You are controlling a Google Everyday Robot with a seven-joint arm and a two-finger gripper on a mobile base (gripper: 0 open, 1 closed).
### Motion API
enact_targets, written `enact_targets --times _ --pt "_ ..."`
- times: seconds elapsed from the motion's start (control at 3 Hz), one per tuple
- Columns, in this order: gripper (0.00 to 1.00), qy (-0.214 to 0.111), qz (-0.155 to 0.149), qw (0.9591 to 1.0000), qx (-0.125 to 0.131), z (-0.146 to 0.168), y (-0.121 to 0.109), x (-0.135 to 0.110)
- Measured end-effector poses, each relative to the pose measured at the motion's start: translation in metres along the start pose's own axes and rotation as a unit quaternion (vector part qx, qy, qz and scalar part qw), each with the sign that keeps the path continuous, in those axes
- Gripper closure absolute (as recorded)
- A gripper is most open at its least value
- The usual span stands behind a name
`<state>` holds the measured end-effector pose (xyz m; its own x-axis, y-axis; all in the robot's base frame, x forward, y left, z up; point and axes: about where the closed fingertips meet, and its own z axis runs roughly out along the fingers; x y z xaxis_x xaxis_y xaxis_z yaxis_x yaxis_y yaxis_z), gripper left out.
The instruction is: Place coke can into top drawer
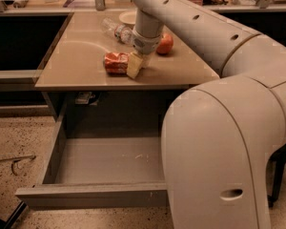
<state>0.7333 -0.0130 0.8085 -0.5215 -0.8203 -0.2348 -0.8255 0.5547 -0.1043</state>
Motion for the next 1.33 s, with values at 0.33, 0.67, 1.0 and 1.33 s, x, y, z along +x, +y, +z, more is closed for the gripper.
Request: enact_targets --times 0.33,0.67,1.0,1.33 --pt "0.62 0.0 0.0 1.0 0.0 0.0 0.0 0.0" --pt "0.39 0.0 0.0 1.0 0.0 -0.007 0.0 -0.002" --pt "0.16 0.003 -0.036 0.9993 -0.002 -0.02 0.013 -0.019" --pt "0.0 0.021 -0.063 0.9976 -0.021 -0.021 0.028 -0.022"
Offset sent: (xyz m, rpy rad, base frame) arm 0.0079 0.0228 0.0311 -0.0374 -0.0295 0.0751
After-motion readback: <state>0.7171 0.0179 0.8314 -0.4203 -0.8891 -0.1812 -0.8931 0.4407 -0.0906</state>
